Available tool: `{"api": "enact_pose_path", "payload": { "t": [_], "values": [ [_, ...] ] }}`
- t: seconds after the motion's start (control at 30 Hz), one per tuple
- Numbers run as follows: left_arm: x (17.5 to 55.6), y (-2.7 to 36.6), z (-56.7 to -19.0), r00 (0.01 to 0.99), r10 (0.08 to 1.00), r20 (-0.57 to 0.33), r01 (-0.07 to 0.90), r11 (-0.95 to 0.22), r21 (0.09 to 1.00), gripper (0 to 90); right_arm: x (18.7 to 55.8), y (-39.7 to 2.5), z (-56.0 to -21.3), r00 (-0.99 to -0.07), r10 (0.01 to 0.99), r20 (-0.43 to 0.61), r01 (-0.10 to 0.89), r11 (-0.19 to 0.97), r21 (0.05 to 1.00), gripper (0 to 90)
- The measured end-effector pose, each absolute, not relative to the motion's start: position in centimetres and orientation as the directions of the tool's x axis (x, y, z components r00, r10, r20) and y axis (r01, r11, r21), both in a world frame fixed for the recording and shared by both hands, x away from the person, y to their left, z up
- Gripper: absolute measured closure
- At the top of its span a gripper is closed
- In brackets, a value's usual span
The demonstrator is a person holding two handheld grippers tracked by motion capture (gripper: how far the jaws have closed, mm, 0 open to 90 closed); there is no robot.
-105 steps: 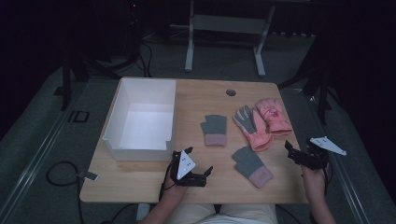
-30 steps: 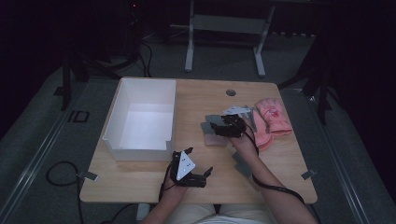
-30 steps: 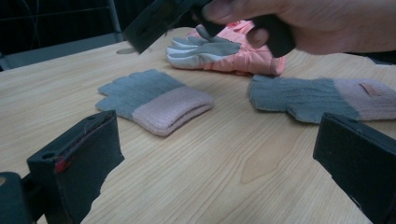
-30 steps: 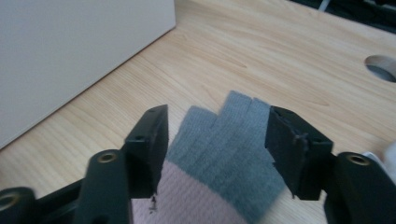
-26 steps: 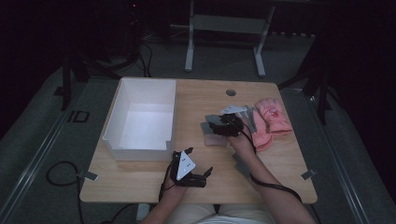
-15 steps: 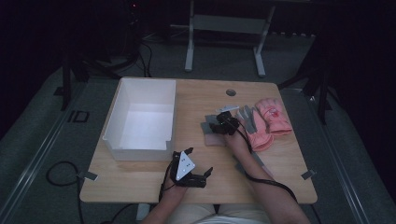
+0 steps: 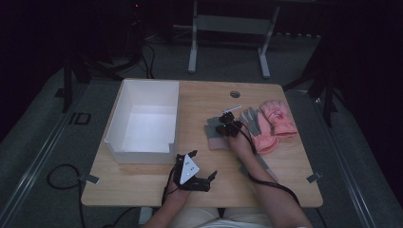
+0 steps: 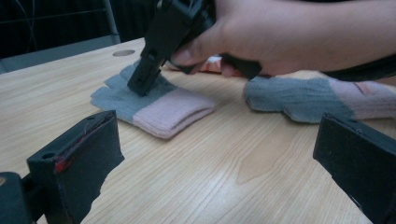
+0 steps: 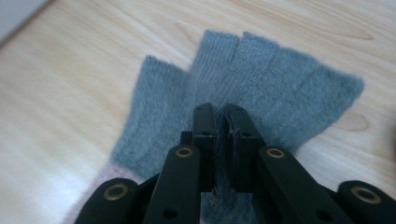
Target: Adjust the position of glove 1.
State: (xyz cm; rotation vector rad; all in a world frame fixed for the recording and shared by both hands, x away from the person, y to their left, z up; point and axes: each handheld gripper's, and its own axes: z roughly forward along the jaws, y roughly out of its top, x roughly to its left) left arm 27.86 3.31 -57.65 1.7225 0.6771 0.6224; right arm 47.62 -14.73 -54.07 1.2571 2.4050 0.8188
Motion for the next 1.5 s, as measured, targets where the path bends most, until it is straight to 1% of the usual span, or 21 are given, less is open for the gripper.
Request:
{"api": "enact_pose_path", "payload": {
  "t": [0.1, 0.2, 0.3, 0.37, 0.4, 0.43, 0.47, 0.5, 0.6, 0.73, 0.83, 0.97, 1.03, 1.17, 1.2, 1.27, 1.33, 1.4, 1.5],
  "values": [
    [27.8, 3.4, -57.7, 0.693, 0.719, 0.058, 0.125, -0.2, 0.972, 0.6, 46.3, -15.0, -52.8, -0.567, 0.823, 0.029, 0.639, 0.418, 0.646, 84.7],
    [27.9, 3.6, -57.6, 0.688, 0.724, 0.052, 0.125, -0.188, 0.974, 0.6, 43.9, -15.2, -50.6, -0.555, 0.829, 0.065, 0.612, 0.354, 0.707, 84.7],
    [27.8, 3.7, -57.6, 0.687, 0.725, 0.048, 0.119, -0.177, 0.977, 0.5, 41.4, -15.3, -48.8, -0.546, 0.835, 0.068, 0.589, 0.325, 0.74, 84.7],
    [27.8, 3.7, -57.6, 0.687, 0.725, 0.048, 0.119, -0.177, 0.977, 0.5, 40.8, -15.4, -48.6, -0.539, 0.839, 0.072, 0.586, 0.312, 0.748, 84.7],
    [27.6, 3.7, -57.5, 0.698, 0.715, 0.049, 0.104, -0.169, 0.98, 0.5, 39.1, -15.6, -48.2, -0.52, 0.851, 0.068, 0.576, 0.29, 0.764, 84.7],
    [27.5, 3.6, -57.5, 0.701, 0.712, 0.052, 0.099, -0.17, 0.98, 0.5, 38.6, -15.7, -48.2, -0.515, 0.855, 0.059, 0.574, 0.293, 0.764, 84.7],
    [27.5, 3.6, -57.5, 0.7, 0.712, 0.055, 0.1, -0.174, 0.98, 0.5, 38.2, -15.8, -48.3, -0.51, 0.857, 0.07, 0.58, 0.282, 0.764, 84.7],
    [27.5, 3.6, -57.5, 0.704, 0.708, 0.052, 0.098, -0.17, 0.98, 0.5, 37.8, -16.0, -48.5, -0.497, 0.862, 0.103, 0.597, 0.253, 0.762, 84.8],
    [27.3, 3.5, -57.5, 0.709, 0.702, 0.059, 0.092, -0.175, 0.98, 0.5, 36.7, -15.4, -49.6, -0.496, 0.862, 0.11, 0.613, 0.257, 0.747, 84.7],
    [27.3, 3.4, -57.6, 0.711, 0.7, 0.07, 0.098, -0.197, 0.976, 0.5, 35.6, -14.7, -52.0, -0.485, 0.864, 0.139, 0.666, 0.261, 0.699, 84.8],
    [27.3, 3.3, -57.5, 0.711, 0.699, 0.078, 0.089, -0.199, 0.976, 0.5, 35.3, -14.2, -53.7, -0.493, 0.86, 0.133, 0.684, 0.289, 0.67, 84.8],
    [27.3, 3.3, -57.6, 0.713, 0.697, 0.072, 0.093, -0.196, 0.976, 0.5, 35.6, -14.0, -54.8, -0.483, 0.864, 0.146, 0.703, 0.282, 0.653, 84.7],
    [27.3, 3.3, -57.6, 0.712, 0.699, 0.068, 0.095, -0.192, 0.977, 0.5, 35.7, -13.8, -55.5, -0.472, 0.869, 0.147, 0.707, 0.273, 0.653, 82.8],
    [27.3, 3.3, -57.6, 0.712, 0.699, 0.07, 0.094, -0.193, 0.977, 0.5, 35.8, -13.9, -55.7, -0.468, 0.87, 0.157, 0.706, 0.261, 0.658, 81.2],
    [27.4, 3.3, -57.6, 0.709, 0.701, 0.072, 0.096, -0.197, 0.976, 0.5, 35.8, -14.0, -55.7, -0.466, 0.87, 0.164, 0.709, 0.255, 0.658, 79.5],
    [27.4, 3.3, -57.7, 0.711, 0.699, 0.075, 0.1, -0.206, 0.973, 0.5, 35.8, -14.1, -55.4, -0.465, 0.87, 0.163, 0.706, 0.254, 0.66, 72.6],
    [27.4, 3.3, -57.7, 0.711, 0.7, 0.071, 0.103, -0.204, 0.974, 0.5, 35.7, -14.4, -54.7, -0.479, 0.863, 0.162, 0.695, 0.261, 0.67, 68.3],
    [27.4, 3.3, -57.7, 0.711, 0.7, 0.068, 0.107, -0.204, 0.973, 0.5, 35.7, -14.8, -53.7, -0.5, 0.857, 0.127, 0.67, 0.29, 0.683, 63.8],
    [27.5, 3.3, -57.7, 0.712, 0.699, 0.066, 0.108, -0.201, 0.974, 0.6, 35.8, -16.1, -51.9, -0.529, 0.845, 0.084, 0.626, 0.321, 0.711, 61.0]
  ]
}}
